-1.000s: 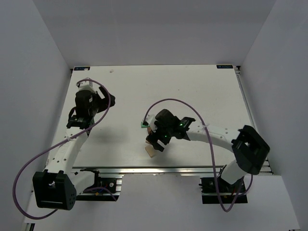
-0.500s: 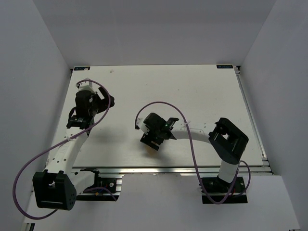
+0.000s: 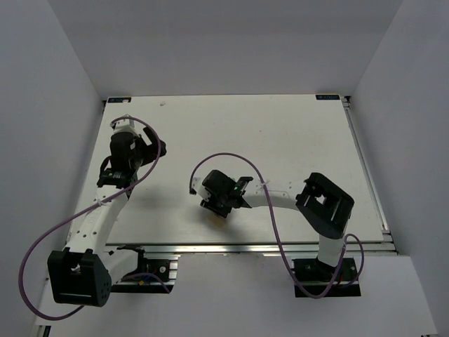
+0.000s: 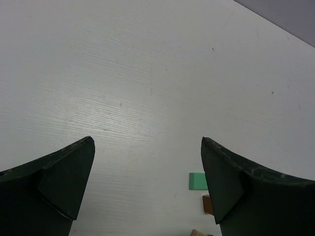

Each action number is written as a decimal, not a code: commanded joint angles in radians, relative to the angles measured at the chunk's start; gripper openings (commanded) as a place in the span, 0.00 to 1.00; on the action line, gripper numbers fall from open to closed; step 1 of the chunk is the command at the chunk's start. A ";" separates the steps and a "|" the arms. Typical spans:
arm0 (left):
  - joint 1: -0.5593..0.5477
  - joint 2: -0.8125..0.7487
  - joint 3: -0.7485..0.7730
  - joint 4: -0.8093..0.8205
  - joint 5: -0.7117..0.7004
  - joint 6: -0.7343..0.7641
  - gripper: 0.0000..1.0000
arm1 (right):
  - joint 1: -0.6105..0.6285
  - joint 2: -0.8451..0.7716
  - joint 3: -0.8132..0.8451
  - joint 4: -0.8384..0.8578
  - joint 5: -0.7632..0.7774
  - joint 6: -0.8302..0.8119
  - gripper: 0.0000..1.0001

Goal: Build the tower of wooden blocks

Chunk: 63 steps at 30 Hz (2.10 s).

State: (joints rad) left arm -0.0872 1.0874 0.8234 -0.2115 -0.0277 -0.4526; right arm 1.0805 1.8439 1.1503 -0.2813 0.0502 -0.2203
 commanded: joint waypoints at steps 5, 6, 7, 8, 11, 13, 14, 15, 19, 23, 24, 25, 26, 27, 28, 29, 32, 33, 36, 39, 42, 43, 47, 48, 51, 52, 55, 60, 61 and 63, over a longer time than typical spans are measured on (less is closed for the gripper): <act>0.003 0.006 0.003 -0.023 -0.041 0.002 0.98 | 0.004 -0.111 0.000 0.068 0.051 0.082 0.10; 0.003 0.009 0.005 -0.023 -0.043 0.002 0.98 | 0.002 -0.147 -0.018 0.105 0.047 0.091 0.08; 0.001 0.009 0.005 -0.026 -0.044 0.002 0.98 | 0.002 -0.182 -0.029 0.128 0.054 0.119 0.08; 0.001 0.009 0.006 -0.031 -0.046 0.000 0.98 | 0.001 -0.251 -0.038 0.146 0.078 0.140 0.08; 0.003 0.006 0.005 -0.032 -0.048 0.000 0.98 | -0.040 -0.345 -0.043 0.133 0.201 0.263 0.10; 0.003 0.006 0.002 -0.029 -0.041 -0.001 0.98 | -0.120 -0.383 -0.038 0.051 0.240 0.338 0.10; 0.001 0.006 0.002 -0.029 -0.040 -0.001 0.98 | -0.149 -0.394 -0.050 0.039 0.256 0.355 0.10; 0.003 0.008 0.002 -0.029 -0.040 0.000 0.98 | -0.181 -0.403 -0.066 0.030 0.279 0.370 0.10; 0.003 0.006 0.000 -0.031 -0.044 -0.001 0.98 | -0.411 -0.425 -0.148 -0.064 0.301 0.449 0.09; 0.001 0.006 0.002 -0.031 -0.046 0.000 0.98 | -0.560 -0.414 -0.201 -0.119 0.270 0.481 0.10; 0.001 0.006 0.002 -0.032 -0.046 -0.001 0.98 | -0.612 -0.410 -0.210 -0.125 0.254 0.490 0.10; 0.003 0.005 0.002 -0.034 -0.049 -0.001 0.98 | -0.637 -0.394 -0.218 -0.128 0.247 0.498 0.10; 0.003 0.005 0.000 -0.034 -0.048 -0.001 0.98 | -0.657 -0.385 -0.228 -0.136 0.247 0.506 0.10; 0.001 0.005 0.000 -0.032 -0.048 -0.001 0.98 | -0.694 -0.373 -0.233 -0.140 0.246 0.519 0.10; 0.001 0.005 0.000 -0.032 -0.046 -0.001 0.98 | -0.708 -0.348 -0.235 -0.141 0.244 0.522 0.10; 0.003 0.002 -0.001 -0.031 -0.046 -0.003 0.98 | -0.726 -0.336 -0.242 -0.128 0.246 0.522 0.10; 0.003 0.002 -0.003 -0.032 -0.051 -0.001 0.98 | -0.740 -0.284 -0.254 -0.098 0.240 0.518 0.13; 0.001 0.000 -0.004 -0.032 -0.051 0.000 0.98 | -0.742 -0.270 -0.259 -0.064 0.240 0.507 0.13; 0.001 0.003 -0.004 -0.029 -0.032 0.002 0.98 | -0.754 -0.216 -0.256 -0.024 0.240 0.481 0.15; 0.001 0.003 -0.004 -0.028 -0.026 0.003 0.98 | -0.755 -0.173 -0.247 -0.024 0.247 0.480 0.25; 0.003 0.002 -0.004 -0.029 -0.035 0.003 0.98 | -0.755 -0.178 -0.256 -0.024 0.249 0.496 0.50; 0.001 0.002 -0.006 -0.029 -0.037 0.003 0.98 | -0.755 -0.199 -0.259 -0.032 0.247 0.498 0.58; 0.003 0.002 -0.006 -0.026 -0.035 0.003 0.98 | -0.755 -0.291 -0.259 -0.057 0.250 0.501 0.69; 0.003 0.003 -0.006 -0.026 -0.037 0.003 0.98 | -0.755 -0.332 -0.256 -0.067 0.254 0.496 0.72; 0.003 0.003 -0.006 -0.023 -0.032 0.003 0.98 | -0.749 -0.399 -0.230 -0.099 0.208 0.460 0.79; 0.001 0.003 -0.007 -0.023 -0.032 0.003 0.98 | -0.742 -0.447 -0.227 -0.098 0.185 0.441 0.83; 0.001 0.003 -0.006 -0.023 -0.032 0.003 0.98 | -0.650 -0.540 -0.215 -0.098 0.134 0.389 0.89; 0.001 0.003 -0.007 -0.028 -0.040 0.003 0.98 | -0.306 -0.580 -0.209 -0.035 -0.013 0.291 0.89; 0.001 0.002 -0.004 -0.029 -0.041 0.002 0.98 | -0.256 -0.566 -0.204 -0.030 -0.009 0.274 0.89; 0.001 0.000 -0.007 -0.025 -0.035 0.002 0.98 | -0.133 -0.491 -0.167 -0.053 0.033 0.269 0.89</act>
State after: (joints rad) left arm -0.0872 1.0988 0.8234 -0.2359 -0.0666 -0.4530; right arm 0.8425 1.2823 0.9348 -0.3233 0.1101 0.1085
